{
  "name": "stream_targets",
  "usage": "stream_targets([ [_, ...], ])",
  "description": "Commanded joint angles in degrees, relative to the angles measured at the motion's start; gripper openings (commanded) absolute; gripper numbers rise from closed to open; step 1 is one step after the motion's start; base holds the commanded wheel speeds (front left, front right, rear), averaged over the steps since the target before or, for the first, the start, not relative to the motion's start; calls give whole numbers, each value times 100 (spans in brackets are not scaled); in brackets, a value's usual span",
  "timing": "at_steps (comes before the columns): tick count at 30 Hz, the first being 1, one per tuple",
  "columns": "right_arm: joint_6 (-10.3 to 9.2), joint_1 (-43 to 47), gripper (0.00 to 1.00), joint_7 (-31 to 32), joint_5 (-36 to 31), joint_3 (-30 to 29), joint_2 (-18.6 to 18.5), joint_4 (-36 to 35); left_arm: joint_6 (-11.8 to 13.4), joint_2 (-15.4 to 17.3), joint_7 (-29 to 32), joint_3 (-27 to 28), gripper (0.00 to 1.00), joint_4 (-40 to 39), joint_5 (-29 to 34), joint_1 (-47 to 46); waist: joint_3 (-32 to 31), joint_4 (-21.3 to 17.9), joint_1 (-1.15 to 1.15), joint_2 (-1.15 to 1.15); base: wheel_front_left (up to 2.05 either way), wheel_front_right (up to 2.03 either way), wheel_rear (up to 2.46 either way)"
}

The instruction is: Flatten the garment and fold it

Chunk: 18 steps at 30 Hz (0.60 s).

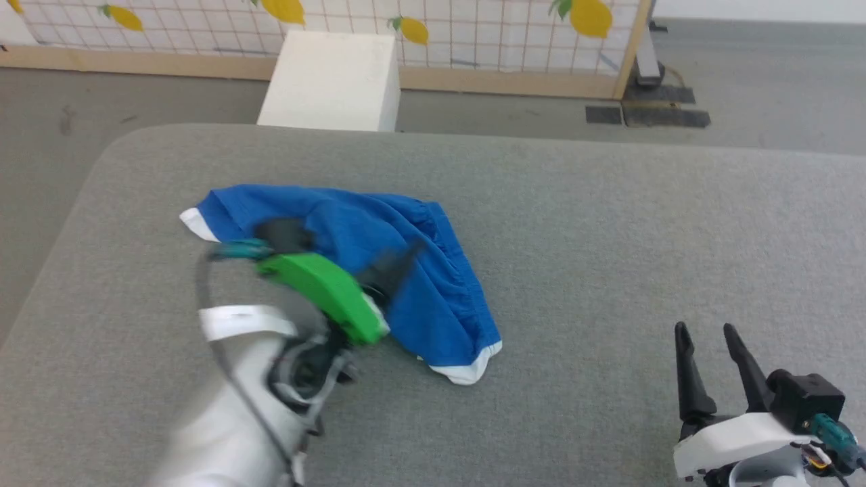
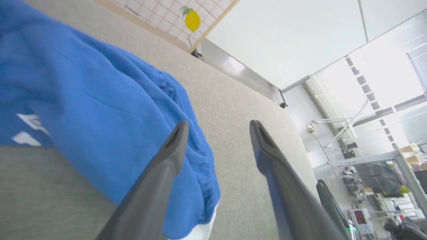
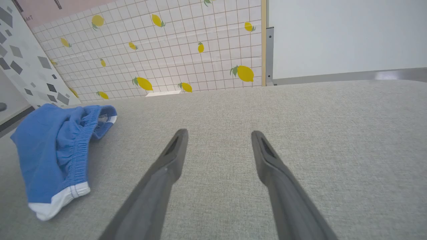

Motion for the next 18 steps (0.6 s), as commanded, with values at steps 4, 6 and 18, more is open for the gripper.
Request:
stream_targets([
  [4,-9,128,100,-33,-79,221,-3,155,232,759,-1128,442,100,-199,634,112,-321,311,0,0,0,0,0],
  [6,-9,118,100,-3,-37,307,-3,247,435,1069,-1764,598,100,-199,1030,310,-368,359,0,0,0,0,0],
  [18,-9,-393,100,1899,-308,935,-3,207,1281,1044,-2510,2238,100,-1782,3445,2707,-281,675,0,0,0,0,0],
])
